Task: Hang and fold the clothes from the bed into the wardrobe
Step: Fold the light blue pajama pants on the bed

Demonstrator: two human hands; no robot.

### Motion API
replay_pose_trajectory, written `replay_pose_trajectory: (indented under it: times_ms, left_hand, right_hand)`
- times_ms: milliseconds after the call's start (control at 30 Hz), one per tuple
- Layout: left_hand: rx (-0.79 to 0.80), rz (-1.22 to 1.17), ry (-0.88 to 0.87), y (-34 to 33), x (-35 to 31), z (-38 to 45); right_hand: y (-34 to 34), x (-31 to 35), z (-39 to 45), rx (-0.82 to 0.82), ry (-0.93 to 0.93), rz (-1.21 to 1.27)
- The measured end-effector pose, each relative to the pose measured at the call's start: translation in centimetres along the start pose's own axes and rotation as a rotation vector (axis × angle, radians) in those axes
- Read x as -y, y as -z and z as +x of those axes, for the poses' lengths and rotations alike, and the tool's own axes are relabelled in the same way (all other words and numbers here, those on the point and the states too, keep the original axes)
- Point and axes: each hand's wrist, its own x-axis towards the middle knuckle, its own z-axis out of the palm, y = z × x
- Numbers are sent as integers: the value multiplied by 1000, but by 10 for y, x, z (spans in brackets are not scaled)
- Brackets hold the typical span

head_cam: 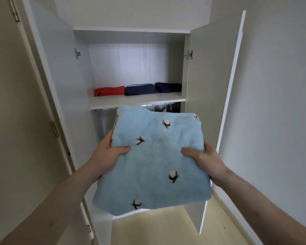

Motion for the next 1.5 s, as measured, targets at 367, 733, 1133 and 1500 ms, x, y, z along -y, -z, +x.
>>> replay_pose_trajectory:
  times_ms: [367, 733, 1133, 1500]
  left_hand:
    - [-121, 145, -20, -23, 17, 201]
    - [-190, 182, -68, 24, 22, 392]
    - [-228, 120, 46, 130, 43, 613]
    - [-381, 227, 205, 195, 78, 720]
  right_hand:
    - [11, -11, 232, 31, -14, -26]
    - [-41, -1, 426, 47, -21, -7]
    - [-151, 12, 641, 13, -35, 56]
    - [-235, -22, 743, 73, 82, -2]
